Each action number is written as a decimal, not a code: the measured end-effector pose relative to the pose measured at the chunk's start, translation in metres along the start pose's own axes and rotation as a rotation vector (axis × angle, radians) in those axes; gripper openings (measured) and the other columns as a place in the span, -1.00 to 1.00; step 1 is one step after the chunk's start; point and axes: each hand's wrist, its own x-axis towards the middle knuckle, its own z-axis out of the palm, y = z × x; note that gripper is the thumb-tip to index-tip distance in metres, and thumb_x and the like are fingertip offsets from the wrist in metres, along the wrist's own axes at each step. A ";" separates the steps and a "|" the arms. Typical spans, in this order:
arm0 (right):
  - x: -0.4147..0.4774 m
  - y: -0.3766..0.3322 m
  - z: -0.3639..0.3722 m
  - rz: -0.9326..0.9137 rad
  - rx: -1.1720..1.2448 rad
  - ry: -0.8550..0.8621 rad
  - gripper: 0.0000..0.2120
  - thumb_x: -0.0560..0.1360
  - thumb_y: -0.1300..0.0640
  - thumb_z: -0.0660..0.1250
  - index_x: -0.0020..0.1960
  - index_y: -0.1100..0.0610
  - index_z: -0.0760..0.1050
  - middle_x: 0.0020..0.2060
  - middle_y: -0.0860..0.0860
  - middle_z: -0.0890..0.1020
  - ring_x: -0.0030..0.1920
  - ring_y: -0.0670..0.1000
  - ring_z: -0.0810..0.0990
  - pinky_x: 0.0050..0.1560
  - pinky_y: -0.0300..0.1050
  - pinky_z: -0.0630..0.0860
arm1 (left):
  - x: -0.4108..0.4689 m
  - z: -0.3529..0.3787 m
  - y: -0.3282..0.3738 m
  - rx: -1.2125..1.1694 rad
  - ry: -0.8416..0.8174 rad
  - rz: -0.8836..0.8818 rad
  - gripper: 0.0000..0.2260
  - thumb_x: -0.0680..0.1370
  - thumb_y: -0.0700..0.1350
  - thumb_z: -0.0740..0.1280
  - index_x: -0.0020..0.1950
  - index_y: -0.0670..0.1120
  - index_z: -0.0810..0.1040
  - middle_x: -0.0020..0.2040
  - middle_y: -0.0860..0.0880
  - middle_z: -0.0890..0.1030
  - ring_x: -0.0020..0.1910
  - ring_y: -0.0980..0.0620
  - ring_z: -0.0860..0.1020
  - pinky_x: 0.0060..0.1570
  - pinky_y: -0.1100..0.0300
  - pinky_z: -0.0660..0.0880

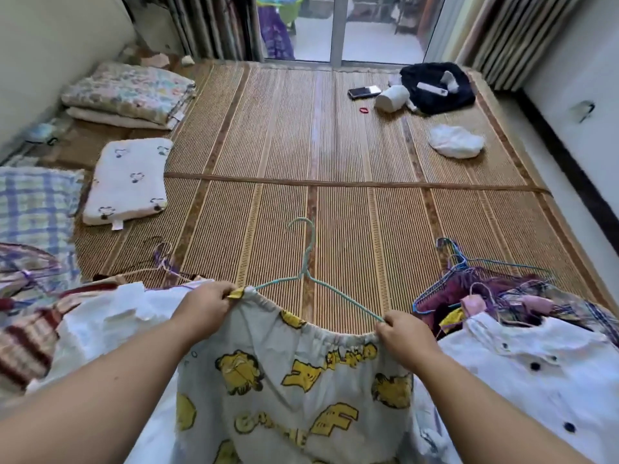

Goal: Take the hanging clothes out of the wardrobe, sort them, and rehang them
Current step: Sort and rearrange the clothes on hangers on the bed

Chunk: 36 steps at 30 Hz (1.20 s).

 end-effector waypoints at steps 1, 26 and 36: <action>0.014 0.005 0.015 0.030 -0.016 -0.017 -0.76 0.56 0.05 0.16 -0.28 0.05 0.40 -0.32 -0.02 0.49 -0.30 -0.04 0.44 -0.41 -0.15 0.24 | 0.015 0.014 -0.008 0.001 -0.022 -0.006 -0.87 0.54 -0.13 0.25 -0.17 0.05 0.54 -0.19 0.05 0.54 -0.09 -0.04 0.53 -0.26 0.14 0.33; -0.018 0.289 -0.016 0.239 -0.135 0.144 -0.40 0.46 -0.07 0.33 0.45 -0.02 0.22 0.38 0.05 0.33 0.38 0.11 0.27 0.34 0.02 0.29 | -0.005 0.271 0.225 0.076 -0.364 0.289 -0.54 0.52 0.05 0.30 0.42 0.08 0.35 0.39 0.02 0.40 0.33 0.00 0.38 0.24 0.11 0.35; 0.043 0.401 -0.065 0.122 -0.239 -0.015 -0.25 0.50 -0.04 0.32 0.54 -0.07 -0.03 0.54 0.02 -0.07 0.51 0.14 0.03 0.48 0.07 0.10 | 0.025 0.376 0.322 0.095 -0.259 0.052 -0.52 0.50 0.01 0.23 0.41 -0.02 0.29 0.32 -0.14 0.45 0.29 -0.21 0.40 0.24 -0.09 0.38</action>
